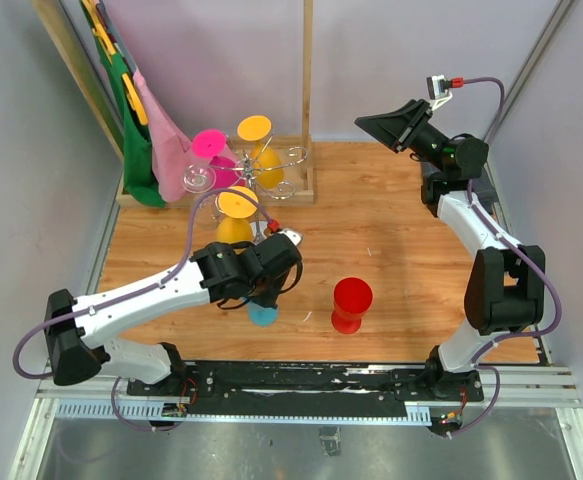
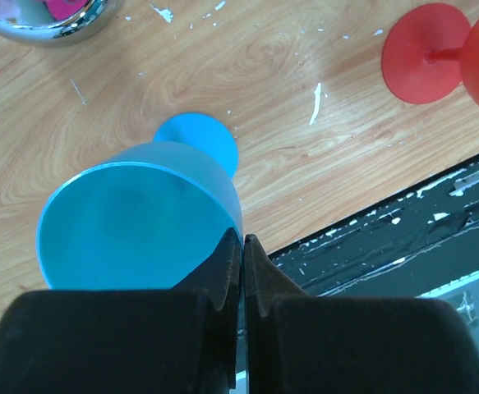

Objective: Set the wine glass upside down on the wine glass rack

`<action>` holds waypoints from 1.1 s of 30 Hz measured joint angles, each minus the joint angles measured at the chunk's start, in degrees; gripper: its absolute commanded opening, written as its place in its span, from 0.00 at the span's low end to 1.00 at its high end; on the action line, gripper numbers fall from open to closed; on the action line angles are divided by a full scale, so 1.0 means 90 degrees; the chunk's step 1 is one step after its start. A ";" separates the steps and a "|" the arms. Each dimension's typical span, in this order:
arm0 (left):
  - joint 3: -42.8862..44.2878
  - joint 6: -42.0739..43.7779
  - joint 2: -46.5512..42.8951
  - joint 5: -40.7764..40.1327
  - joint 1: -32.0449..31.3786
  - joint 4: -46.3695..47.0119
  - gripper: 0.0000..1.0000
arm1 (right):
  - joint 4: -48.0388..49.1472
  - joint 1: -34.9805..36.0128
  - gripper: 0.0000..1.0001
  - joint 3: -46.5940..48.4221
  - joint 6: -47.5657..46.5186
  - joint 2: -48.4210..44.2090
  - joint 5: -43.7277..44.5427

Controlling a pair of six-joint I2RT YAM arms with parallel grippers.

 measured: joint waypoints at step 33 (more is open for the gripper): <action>0.3096 -0.0114 -0.0894 0.0522 0.0000 0.0491 0.00 | -0.0401 -0.0005 0.50 0.0000 -0.0347 0.0000 -0.0049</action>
